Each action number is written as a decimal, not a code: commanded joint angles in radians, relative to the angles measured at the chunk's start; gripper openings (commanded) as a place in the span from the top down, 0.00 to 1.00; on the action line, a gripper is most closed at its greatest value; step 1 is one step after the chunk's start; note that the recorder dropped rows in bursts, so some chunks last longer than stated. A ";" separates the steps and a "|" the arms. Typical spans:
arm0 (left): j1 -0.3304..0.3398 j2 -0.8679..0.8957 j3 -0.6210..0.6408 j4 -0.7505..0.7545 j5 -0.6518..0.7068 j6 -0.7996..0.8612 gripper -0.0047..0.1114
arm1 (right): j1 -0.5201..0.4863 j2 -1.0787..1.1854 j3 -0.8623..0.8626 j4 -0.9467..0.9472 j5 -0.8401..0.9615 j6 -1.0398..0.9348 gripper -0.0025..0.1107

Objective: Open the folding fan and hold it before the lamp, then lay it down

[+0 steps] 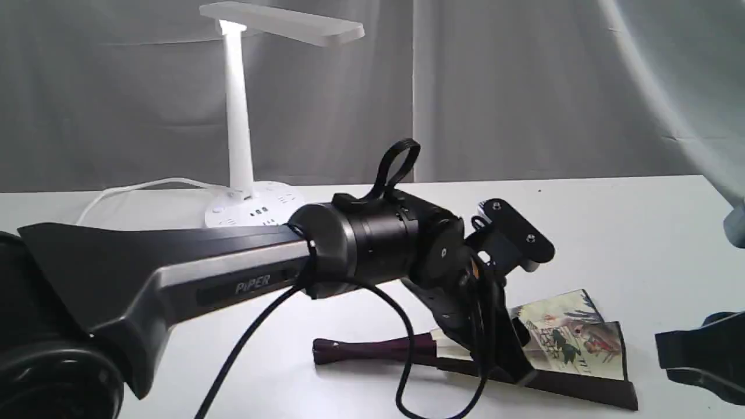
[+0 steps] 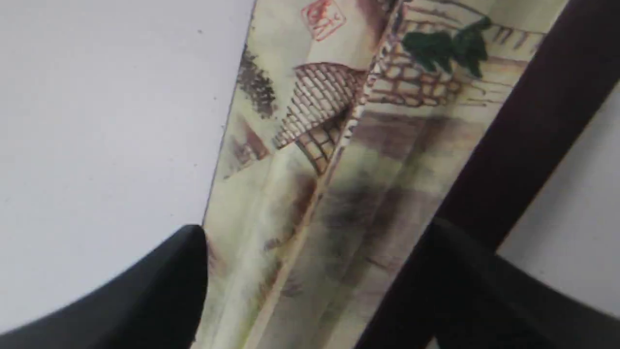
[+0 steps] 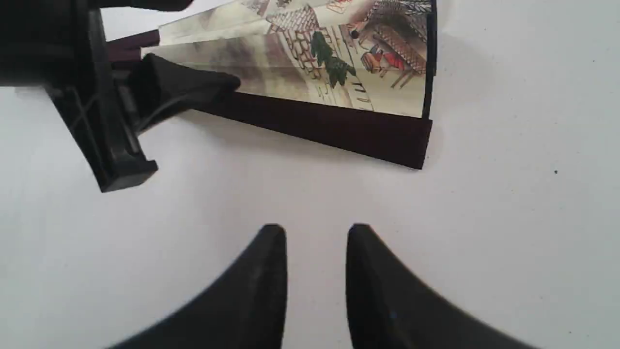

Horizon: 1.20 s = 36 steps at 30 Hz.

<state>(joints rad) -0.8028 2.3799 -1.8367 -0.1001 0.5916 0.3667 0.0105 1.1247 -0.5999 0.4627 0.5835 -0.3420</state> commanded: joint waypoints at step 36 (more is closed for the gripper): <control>0.014 0.071 -0.007 0.080 0.130 -1.181 0.61 | 0.001 -0.001 -0.007 -0.005 0.002 0.002 0.77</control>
<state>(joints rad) -0.7818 2.4264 -1.8631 0.0786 0.6942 -0.7587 0.0105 1.1247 -0.5999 0.4614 0.5849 -0.3420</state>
